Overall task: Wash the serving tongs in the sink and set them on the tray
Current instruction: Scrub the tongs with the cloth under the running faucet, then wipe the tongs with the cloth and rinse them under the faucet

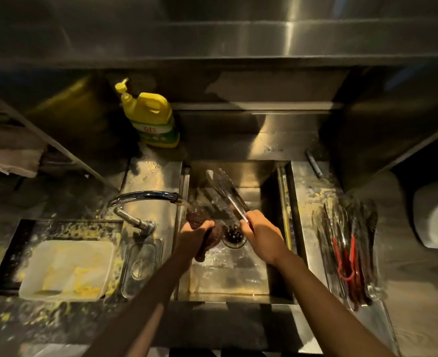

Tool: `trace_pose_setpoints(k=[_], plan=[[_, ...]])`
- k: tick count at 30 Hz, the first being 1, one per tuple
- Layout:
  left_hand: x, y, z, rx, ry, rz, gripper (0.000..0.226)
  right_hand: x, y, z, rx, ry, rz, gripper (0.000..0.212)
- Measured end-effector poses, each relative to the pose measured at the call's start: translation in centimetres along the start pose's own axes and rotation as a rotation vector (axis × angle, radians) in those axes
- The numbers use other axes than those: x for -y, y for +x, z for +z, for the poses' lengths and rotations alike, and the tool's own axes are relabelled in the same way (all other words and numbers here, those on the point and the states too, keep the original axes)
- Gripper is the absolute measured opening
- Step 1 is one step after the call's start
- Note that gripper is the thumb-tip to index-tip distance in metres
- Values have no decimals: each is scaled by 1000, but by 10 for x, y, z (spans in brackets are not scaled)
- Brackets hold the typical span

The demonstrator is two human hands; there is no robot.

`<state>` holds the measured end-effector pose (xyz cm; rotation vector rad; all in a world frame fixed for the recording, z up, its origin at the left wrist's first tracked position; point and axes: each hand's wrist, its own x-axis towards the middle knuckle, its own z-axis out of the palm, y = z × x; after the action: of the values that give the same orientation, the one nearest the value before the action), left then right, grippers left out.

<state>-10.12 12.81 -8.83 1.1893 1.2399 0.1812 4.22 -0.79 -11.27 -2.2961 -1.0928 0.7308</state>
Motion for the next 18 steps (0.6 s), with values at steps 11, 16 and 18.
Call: trace_pose_setpoints(k=[11, 16, 18], plan=[[-38, -52, 4, 66, 185, 256, 20, 19, -32, -50, -79, -6, -157, 20], [-59, -51, 4, 122, 231, 369, 22, 43, -52, -64, -231, 35, -123, 18], [-66, -55, 5, 127, 214, 388, 18, 50, -60, -69, -274, 54, -109, 14]])
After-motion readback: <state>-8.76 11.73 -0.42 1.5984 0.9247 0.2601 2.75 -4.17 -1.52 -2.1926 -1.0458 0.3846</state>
